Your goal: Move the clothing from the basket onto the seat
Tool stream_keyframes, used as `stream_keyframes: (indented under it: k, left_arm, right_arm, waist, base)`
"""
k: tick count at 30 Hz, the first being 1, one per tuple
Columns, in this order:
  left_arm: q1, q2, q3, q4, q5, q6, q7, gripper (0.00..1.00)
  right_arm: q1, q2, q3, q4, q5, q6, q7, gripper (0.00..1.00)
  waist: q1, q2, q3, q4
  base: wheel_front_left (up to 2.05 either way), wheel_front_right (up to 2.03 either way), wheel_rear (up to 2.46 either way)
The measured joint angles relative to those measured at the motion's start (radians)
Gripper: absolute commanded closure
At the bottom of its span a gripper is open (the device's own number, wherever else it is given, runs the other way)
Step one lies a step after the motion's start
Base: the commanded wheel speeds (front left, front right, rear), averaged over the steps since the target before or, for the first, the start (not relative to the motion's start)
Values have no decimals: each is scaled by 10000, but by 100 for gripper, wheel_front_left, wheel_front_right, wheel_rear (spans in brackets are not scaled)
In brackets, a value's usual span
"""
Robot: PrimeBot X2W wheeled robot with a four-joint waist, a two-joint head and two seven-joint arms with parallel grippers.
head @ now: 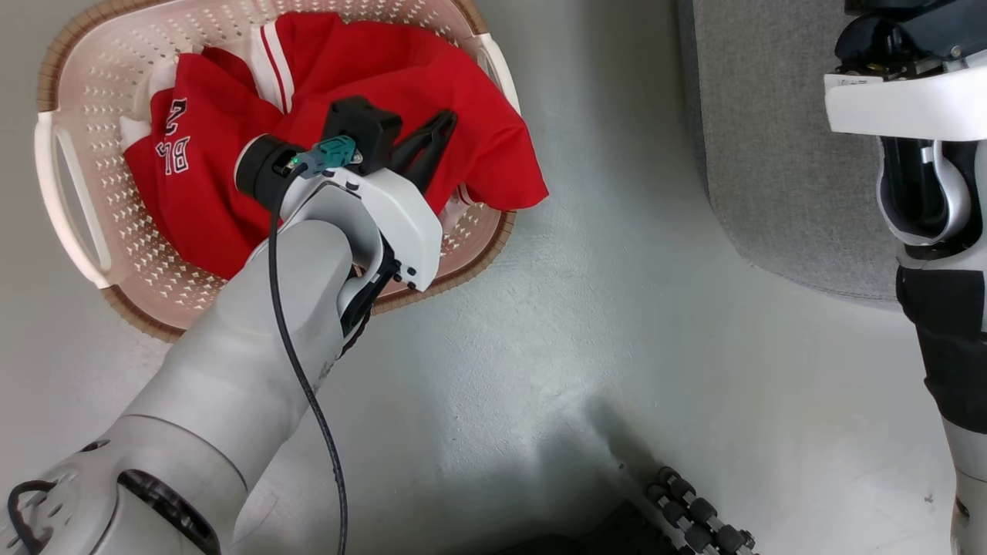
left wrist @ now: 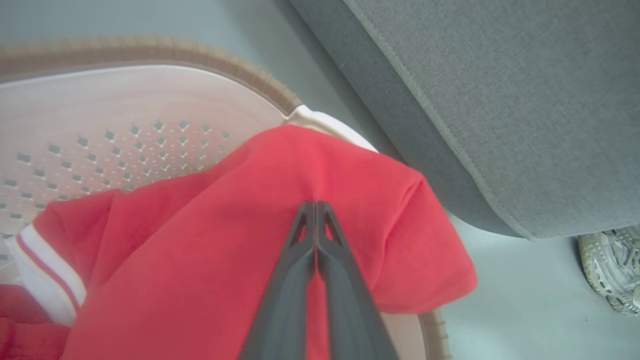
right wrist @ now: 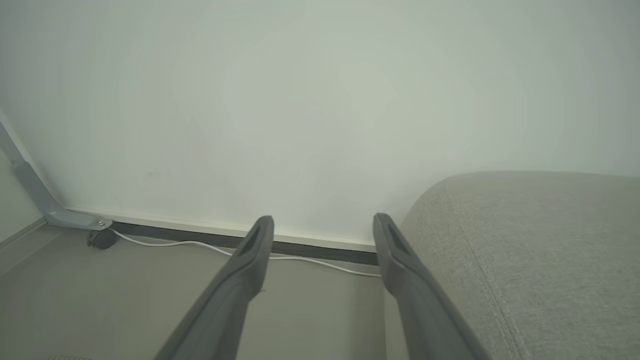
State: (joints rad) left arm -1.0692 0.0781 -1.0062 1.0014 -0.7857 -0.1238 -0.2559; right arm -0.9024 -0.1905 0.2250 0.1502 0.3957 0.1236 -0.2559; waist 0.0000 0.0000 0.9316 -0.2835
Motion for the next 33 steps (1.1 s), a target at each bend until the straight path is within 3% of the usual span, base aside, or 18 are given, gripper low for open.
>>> stream_keyframes:
  k: [5, 13, 27, 33]
  left_arm:
    - [7, 107, 297, -360, 31, 0, 2, 100]
    - [950, 153, 1649, -1131, 715, 2, 2, 100]
    - [3429, 35, 4040, -2550, 2178, 0, 4, 100]
    - [4226, -104, 4428, -3135, 2520, 2, 4, 100]
  right_arm:
    - [15, 13, -234, 132, 0, 0, 0, 0]
    - [440, -4, -257, 583, -6, 0, 0, 0]
    - [1732, -71, -491, 1605, -311, 0, 0, 0]
    - [2601, -44, -571, 2157, -349, 0, 2, 0]
  waist:
    - [0, 0, -287, 98]
    - [0, 0, -1165, 319]
    - [0, 0, -3472, 844]
    - [0, 0, -4564, 1142]
  base:
    - [0, 0, 0]
    - [0, 0, 0]
    - [0, 0, 0]
    - [0, 0, 0]
